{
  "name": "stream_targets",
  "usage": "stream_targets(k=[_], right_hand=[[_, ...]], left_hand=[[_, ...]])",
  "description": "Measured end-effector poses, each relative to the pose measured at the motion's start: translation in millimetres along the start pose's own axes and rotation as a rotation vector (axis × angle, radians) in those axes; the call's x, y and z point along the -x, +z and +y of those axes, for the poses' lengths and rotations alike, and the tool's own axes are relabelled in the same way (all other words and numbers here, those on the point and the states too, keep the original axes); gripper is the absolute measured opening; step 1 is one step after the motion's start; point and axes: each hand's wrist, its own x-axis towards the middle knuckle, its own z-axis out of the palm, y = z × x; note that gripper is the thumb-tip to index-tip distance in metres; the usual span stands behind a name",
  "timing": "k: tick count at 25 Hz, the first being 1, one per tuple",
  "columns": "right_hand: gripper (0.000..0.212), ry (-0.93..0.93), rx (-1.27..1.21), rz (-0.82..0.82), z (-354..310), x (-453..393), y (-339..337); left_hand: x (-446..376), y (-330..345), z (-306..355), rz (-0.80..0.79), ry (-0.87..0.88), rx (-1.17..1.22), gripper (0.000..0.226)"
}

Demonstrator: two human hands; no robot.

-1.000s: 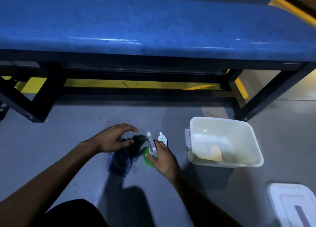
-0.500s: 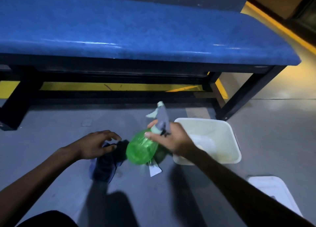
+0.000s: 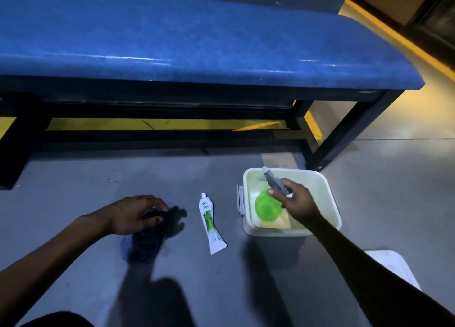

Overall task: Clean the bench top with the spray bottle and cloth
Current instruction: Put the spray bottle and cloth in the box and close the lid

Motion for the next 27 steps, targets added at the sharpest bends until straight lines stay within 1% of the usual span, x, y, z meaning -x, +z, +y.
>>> stream_targets(k=[3, 5, 7, 8, 9, 10, 11, 12, 13, 14, 15, 16, 17, 18, 19, 20, 21, 22, 23, 24, 25, 27], right_hand=[[0.021, 0.088, -0.005, -0.049, 23.8, 5.1, 27.8], [0.019, 0.15, -0.024, -0.049, 25.4, 10.3, 38.2], [0.024, 0.176, 0.019, -0.063, 24.4, 14.0, 42.5], [0.034, 0.17, 0.051, -0.098, 20.6, 14.7, 40.8], [0.05, 0.165, 0.077, -0.153, 14.2, 15.1, 36.9], [0.074, 0.189, 0.08, -0.208, 6.7, 14.7, 30.9], [0.096, 0.244, 0.06, -0.228, -6.3, 15.4, 22.9], [0.109, 0.288, 0.054, -0.175, -20.5, 16.0, 14.9], [0.108, 0.28, 0.068, -0.051, -36.5, 19.4, 8.6], [0.095, 0.219, 0.093, 0.117, -52.8, 23.8, 6.6], [0.077, 0.103, 0.109, 0.279, -70.8, 28.9, 10.4], [0.059, -0.045, 0.107, 0.389, -86.9, 33.4, 22.8], [0.046, -0.176, 0.1, 0.406, -98.9, 35.7, 42.7], [0.039, -0.26, 0.098, 0.345, -105.3, 36.5, 68.2], [0.038, -0.283, 0.12, 0.229, -103.7, 35.0, 99.5], [0.046, -0.243, 0.164, 0.078, -96.8, 32.9, 131.3], [0.058, -0.162, 0.222, -0.072, -87.1, 31.0, 161.1], [0.072, -0.066, 0.291, -0.185, -70.8, 27.6, 186.9], [0.081, 0.016, 0.349, -0.243, -51.9, 24.6, 207.5], [0.084, 0.082, 0.394, -0.254, -34.2, 23.5, 222.7], [0.082, 0.132, 0.416, -0.23, -19.7, 23.6, 230.9], [0.071, 0.186, 0.409, -0.141, 2.7, 23.6, 238.9]], left_hand=[[3.1, 1.3, 1.9, -0.014, -0.013, -0.015, 0.035], [2.6, 1.4, 4.9, -0.021, -0.005, -0.026, 0.035], [0.5, 2.5, 9.6, -0.005, 0.009, -0.031, 0.037], [-1.1, 2.2, 12.5, 0.006, 0.015, -0.034, 0.037], [-2.7, 1.8, 15.3, 0.016, 0.02, -0.036, 0.038], [-4.3, 1.3, 17.8, 0.021, 0.023, -0.037, 0.038], [-5.7, 1.0, 19.3, 0.024, 0.028, -0.038, 0.038], [-7.2, 0.6, 20.3, 0.026, 0.028, -0.039, 0.038], [-8.5, 0.5, 20.8, 0.029, 0.027, -0.039, 0.04], [-9.9, 0.6, 21.4, 0.034, 0.022, -0.036, 0.043], [-11.3, 1.5, 21.6, 0.043, 0.02, -0.028, 0.045], [-12.5, 2.7, 21.9, 0.054, 0.023, -0.018, 0.047], [-13.7, 3.2, 21.9, 0.069, 0.027, -0.009, 0.048], [-14.1, 2.9, 21.3, 0.085, 0.03, -0.001, 0.05], [-14.4, 2.1, 20.8, 0.099, 0.033, 0.005, 0.051], [-13.9, 1.0, 21.2, 0.108, 0.034, 0.004, 0.053], [-12.3, 0.4, 21.6, 0.115, 0.031, 0.001, 0.054], [-10.9, 0.1, 21.4, 0.125, 0.024, -0.002, 0.056], [-9.5, 0.3, 20.9, 0.137, 0.017, -0.002, 0.057], [-7.2, 0.8, 19.8, 0.145, 0.007, 0.003, 0.058], [-5.0, 1.0, 19.5, 0.151, 0.002, 0.014, 0.059], [-1.1, 1.6, 17.4, 0.156, -0.001, 0.036, 0.059]])
